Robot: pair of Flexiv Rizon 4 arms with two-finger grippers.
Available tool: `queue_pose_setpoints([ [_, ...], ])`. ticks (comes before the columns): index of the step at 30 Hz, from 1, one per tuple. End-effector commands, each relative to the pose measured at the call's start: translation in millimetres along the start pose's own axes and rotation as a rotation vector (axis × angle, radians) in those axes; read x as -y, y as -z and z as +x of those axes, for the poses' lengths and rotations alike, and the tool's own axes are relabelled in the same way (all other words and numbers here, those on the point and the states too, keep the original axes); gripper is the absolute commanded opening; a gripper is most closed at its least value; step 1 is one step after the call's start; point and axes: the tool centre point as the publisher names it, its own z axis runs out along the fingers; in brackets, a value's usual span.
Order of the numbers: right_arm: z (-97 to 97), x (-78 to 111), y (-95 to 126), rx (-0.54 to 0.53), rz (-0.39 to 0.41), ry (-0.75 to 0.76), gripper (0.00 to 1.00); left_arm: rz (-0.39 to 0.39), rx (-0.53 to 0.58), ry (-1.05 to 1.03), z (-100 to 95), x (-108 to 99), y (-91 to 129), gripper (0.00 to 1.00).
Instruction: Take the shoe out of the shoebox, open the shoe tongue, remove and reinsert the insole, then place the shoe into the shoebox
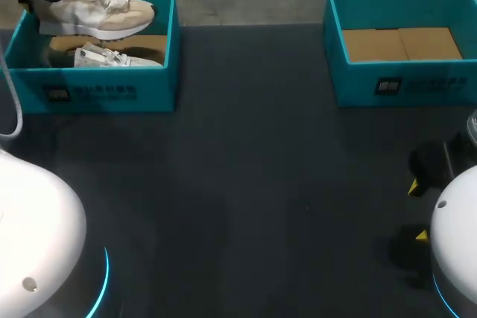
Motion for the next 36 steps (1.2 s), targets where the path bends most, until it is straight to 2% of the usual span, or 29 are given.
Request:
queue_pose_setpoints([
  [1, 1.7, 0.5, -1, 0.003, 0.001, 0.000, 1.00, 0.001, -0.005, 0.004, -2.0, -7, 1, 0.00],
  [15, 1.7, 0.5, -1, 0.003, 0.001, 0.000, 1.00, -0.008, -0.041, 0.032, -11.8, -28, -11, 0.00],
  [26, 1.7, 0.5, -1, 0.003, 0.001, 0.000, 1.00, 0.026, -0.043, 0.053, -12.3, -33, -31, 0.00],
  [36, 1.7, 0.5, -1, 0.003, 0.001, 0.000, 1.00, 0.031, -0.034, 0.056, -11.1, -34, -31, 0.00],
])
